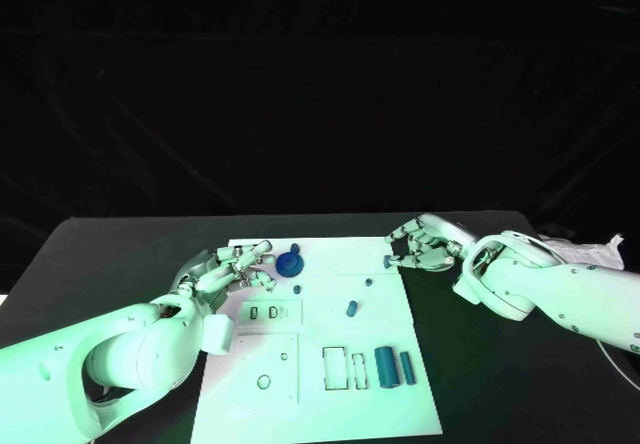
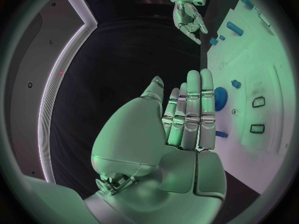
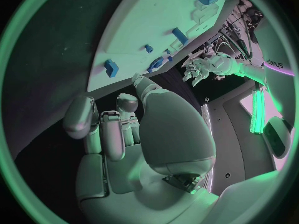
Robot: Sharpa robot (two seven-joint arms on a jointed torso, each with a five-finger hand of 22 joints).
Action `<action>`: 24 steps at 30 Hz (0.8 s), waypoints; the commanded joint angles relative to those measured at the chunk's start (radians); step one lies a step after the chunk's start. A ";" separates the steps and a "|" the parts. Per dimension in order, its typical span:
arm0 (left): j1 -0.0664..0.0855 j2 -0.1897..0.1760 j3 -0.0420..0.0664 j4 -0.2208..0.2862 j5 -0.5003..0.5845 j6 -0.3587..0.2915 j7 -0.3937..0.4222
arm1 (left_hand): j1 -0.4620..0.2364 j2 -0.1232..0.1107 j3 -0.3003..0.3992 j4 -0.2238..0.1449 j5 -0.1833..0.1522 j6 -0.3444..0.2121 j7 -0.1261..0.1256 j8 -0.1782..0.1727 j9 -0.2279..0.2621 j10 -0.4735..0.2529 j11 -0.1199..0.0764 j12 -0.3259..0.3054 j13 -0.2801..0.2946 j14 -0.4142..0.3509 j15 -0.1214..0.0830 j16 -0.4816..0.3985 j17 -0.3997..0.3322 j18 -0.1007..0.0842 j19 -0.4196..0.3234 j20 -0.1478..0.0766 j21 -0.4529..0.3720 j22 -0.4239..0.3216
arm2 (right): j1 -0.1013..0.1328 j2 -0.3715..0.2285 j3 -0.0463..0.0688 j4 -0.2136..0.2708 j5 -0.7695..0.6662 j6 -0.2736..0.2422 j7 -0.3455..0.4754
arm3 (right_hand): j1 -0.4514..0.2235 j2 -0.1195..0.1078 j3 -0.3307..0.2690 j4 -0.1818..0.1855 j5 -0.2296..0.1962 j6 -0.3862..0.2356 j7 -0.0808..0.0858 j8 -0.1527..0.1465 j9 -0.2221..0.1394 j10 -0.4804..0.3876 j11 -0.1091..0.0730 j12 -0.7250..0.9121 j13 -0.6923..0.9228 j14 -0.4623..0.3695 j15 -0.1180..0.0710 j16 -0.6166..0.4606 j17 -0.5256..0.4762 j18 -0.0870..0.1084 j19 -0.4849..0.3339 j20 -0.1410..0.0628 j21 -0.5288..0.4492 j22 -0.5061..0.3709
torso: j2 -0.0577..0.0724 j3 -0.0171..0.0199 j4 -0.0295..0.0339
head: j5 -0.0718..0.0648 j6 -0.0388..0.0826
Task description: Assemble the parts on the task board
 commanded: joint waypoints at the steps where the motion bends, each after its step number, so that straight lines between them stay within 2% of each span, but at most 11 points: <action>1: 0.001 0.002 0.000 -0.001 0.001 0.025 0.002 | -0.005 0.001 -0.007 -0.001 -0.002 -0.007 0.003 -0.004 0.001 -0.007 0.001 0.005 0.002 -0.006 0.002 0.005 0.001 0.007 -0.010 0.000 0.004 0.001 | -0.013 0.005 0.000 -0.015 0.023 0.014 0.029 | 0.004 -0.008 -0.005 -0.002 0.005 0.005 0.000 0.003 -0.001 -0.005 0.002 -0.002 0.000 0.083 -0.006 0.003 0.146 -0.007 0.003 -0.003 0.005 -0.001 | 0.001 0.0011 0.0013 | -0.002 -0.002; 3: 0.001 0.002 0.000 -0.001 0.000 0.026 0.002 | -0.005 0.001 -0.007 -0.001 -0.002 -0.007 0.003 -0.004 0.001 -0.007 0.001 0.005 0.002 -0.006 0.002 0.005 0.001 0.007 -0.010 0.000 0.004 0.001 | -0.019 0.007 0.000 -0.021 0.022 0.014 0.027 | 0.004 -0.008 -0.005 -0.002 0.006 0.005 0.000 0.003 -0.001 -0.005 0.002 -0.002 0.000 0.083 -0.006 0.003 0.146 -0.007 0.003 -0.003 0.005 -0.001 | 0.000 0.0004 0.0025 | -0.001 -0.004; 4: 0.001 0.002 0.000 -0.002 0.000 0.026 0.002 | -0.005 0.001 -0.007 -0.001 -0.002 -0.007 0.003 -0.004 0.001 -0.007 0.001 0.005 0.002 -0.006 0.002 0.005 0.001 0.007 -0.010 0.000 0.004 0.001 | -0.022 0.010 0.000 -0.025 0.022 0.015 0.025 | 0.005 -0.009 -0.005 -0.002 0.006 0.005 0.000 0.003 -0.001 -0.005 0.002 -0.003 0.000 0.083 -0.006 0.003 0.146 -0.007 0.003 -0.003 0.005 -0.001 | 0.001 0.0012 0.0026 | 0.001 -0.005; 7: 0.000 0.003 0.000 -0.003 0.000 0.027 0.002 | -0.005 0.001 -0.007 -0.001 -0.002 -0.007 0.003 -0.004 0.001 -0.007 0.001 0.005 0.002 -0.006 0.002 0.005 0.001 0.007 -0.010 0.000 0.004 0.001 | -0.030 0.019 0.000 -0.039 0.015 0.018 0.021 | 0.006 -0.009 -0.005 -0.003 0.007 0.004 0.000 0.002 -0.001 -0.005 0.002 -0.003 -0.001 0.082 -0.006 0.002 0.145 -0.007 0.002 -0.003 0.004 -0.002 | 0.000 -0.0010 0.0022 | 0.002 -0.008; 10: 0.000 0.003 0.000 -0.003 0.000 0.027 0.002 | -0.004 0.002 -0.007 -0.002 -0.002 -0.008 0.003 -0.004 0.001 -0.008 0.001 0.005 0.002 -0.007 0.002 0.006 0.002 0.007 -0.011 0.001 0.004 0.002 | -0.034 0.027 0.000 -0.049 0.011 0.017 0.018 | 0.007 -0.008 -0.006 -0.005 0.007 0.004 0.000 0.002 -0.001 -0.005 0.001 -0.002 0.000 0.083 -0.006 0.003 0.146 -0.007 0.002 -0.003 0.005 -0.001 | 0.000 -0.0013 0.0020 | 0.004 -0.009; 13: 0.000 0.003 0.000 -0.003 0.000 0.027 0.001 | -0.004 0.002 -0.007 -0.002 -0.002 -0.008 0.003 -0.004 0.001 -0.008 0.001 0.005 0.002 -0.007 0.002 0.006 0.002 0.007 -0.011 0.001 0.004 0.002 | -0.036 0.037 0.000 -0.060 0.006 0.012 0.014 | 0.011 -0.006 -0.005 -0.007 0.007 0.004 0.000 0.002 -0.002 -0.003 0.001 0.001 0.002 0.083 -0.006 0.003 0.147 -0.007 0.003 -0.003 0.005 0.000 | 0.000 -0.0006 0.0016 | 0.005 -0.010; 24: 0.000 0.004 0.000 -0.005 -0.002 0.029 0.000 | -0.004 0.002 -0.007 -0.002 -0.002 -0.008 0.003 -0.004 0.001 -0.008 0.001 0.005 0.002 -0.007 0.002 0.006 0.002 0.007 -0.011 0.001 0.004 0.002 | -0.038 0.066 0.001 -0.100 -0.007 0.004 -0.003 | 0.022 0.012 0.001 -0.017 0.000 0.018 -0.001 0.005 -0.001 0.005 0.000 0.013 0.011 0.083 -0.007 0.004 0.148 -0.007 0.004 -0.004 0.007 0.002 | -0.001 -0.0017 0.0030 | 0.006 -0.016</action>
